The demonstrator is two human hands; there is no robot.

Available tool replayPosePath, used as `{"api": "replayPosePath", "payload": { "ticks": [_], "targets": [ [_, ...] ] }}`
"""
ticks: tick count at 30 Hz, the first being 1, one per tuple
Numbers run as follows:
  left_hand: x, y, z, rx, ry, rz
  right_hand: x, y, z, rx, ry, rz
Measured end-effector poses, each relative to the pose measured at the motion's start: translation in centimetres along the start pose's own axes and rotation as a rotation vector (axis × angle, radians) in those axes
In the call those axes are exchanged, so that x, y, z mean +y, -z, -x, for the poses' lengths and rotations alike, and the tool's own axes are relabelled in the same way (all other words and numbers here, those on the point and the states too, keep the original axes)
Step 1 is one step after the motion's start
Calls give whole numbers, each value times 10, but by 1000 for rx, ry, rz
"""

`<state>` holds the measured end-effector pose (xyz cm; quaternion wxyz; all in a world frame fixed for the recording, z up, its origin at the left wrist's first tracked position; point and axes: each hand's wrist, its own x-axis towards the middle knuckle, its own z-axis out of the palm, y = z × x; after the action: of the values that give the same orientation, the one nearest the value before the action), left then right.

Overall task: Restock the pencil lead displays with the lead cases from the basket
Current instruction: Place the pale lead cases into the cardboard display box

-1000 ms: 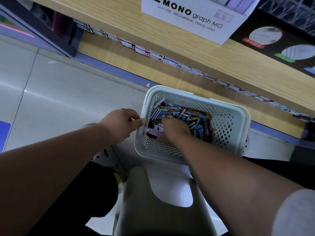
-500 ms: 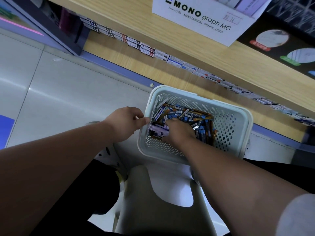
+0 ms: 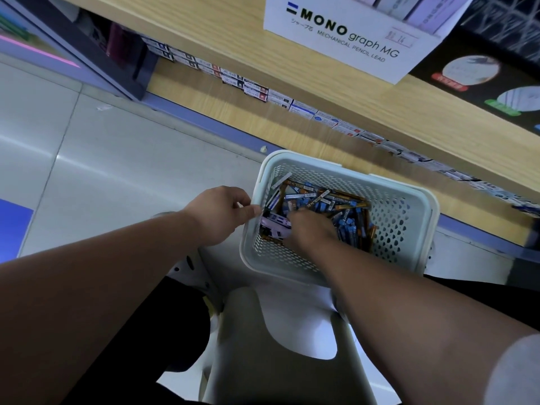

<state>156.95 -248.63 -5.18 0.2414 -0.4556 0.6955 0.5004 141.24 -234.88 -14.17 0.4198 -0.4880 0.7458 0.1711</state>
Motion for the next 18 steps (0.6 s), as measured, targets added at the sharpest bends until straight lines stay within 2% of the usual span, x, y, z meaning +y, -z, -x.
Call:
{"api": "replayPosePath", "payload": {
  "ticks": [6, 12, 18],
  "targets": [
    [-1, 0, -1, -9, -2, -7, 8, -3, 7, -14, -7, -91],
    [0, 0, -2, -3, -7, 0, 12, 7, 7, -154, -35, -180],
    [-1, 0, -2, 4, -12, -3, 14, 7, 7, -180, -109, -324]
  ]
}}
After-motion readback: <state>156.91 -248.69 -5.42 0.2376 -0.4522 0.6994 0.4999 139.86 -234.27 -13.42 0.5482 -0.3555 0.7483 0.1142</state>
